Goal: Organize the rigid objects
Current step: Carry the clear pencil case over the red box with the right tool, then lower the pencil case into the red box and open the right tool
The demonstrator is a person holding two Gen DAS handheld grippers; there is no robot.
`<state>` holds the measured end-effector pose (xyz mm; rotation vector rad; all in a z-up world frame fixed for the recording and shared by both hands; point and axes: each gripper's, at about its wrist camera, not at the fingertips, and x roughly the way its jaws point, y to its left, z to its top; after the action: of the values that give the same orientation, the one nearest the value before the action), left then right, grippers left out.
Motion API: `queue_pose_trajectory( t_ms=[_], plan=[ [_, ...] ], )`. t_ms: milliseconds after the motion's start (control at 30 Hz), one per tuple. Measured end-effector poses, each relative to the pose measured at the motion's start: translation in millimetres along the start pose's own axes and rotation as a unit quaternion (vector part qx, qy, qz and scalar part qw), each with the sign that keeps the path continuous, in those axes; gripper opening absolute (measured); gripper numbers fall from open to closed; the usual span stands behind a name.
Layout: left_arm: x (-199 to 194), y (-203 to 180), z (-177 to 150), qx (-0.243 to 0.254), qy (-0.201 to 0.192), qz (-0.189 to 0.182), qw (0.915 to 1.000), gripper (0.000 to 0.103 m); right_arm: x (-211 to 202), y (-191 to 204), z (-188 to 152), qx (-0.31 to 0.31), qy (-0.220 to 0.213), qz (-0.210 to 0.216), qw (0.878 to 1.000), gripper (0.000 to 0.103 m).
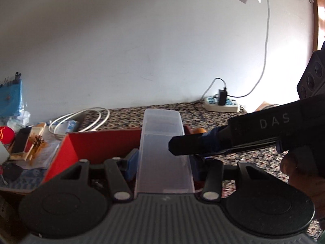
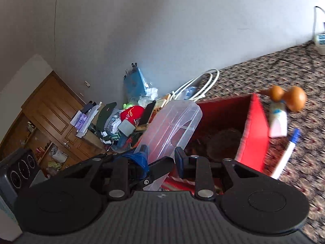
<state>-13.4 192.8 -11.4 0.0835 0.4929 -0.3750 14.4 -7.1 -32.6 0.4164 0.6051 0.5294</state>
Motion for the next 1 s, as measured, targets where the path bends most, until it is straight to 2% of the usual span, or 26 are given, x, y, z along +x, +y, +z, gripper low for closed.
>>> queue_pose_trajectory(
  t_ms=[233,400,567,867,1000],
  plan=[
    [33,64,1,-0.023,0.027,0.01,0.9993,0.049,64,5,13,0.002,0.013,-0.013,1.0,0.012],
    [63,93,-9,-0.056,0.06,0.009,0.9965,0.049,100,-5,16,0.014,0.044,-0.036,0.998,0.012],
    [83,108,-17,-0.073,0.084,0.009,0.9937,0.05,122,-9,14,0.009,0.06,-0.062,0.996,0.012],
    [101,110,-29,-0.07,0.119,0.017,0.9902,0.05,142,-11,7,-0.022,0.069,-0.113,0.991,0.012],
    [98,110,-27,-0.069,0.11,0.027,0.9912,0.054,142,-19,10,-0.003,0.067,-0.114,0.991,0.013]
  ],
)
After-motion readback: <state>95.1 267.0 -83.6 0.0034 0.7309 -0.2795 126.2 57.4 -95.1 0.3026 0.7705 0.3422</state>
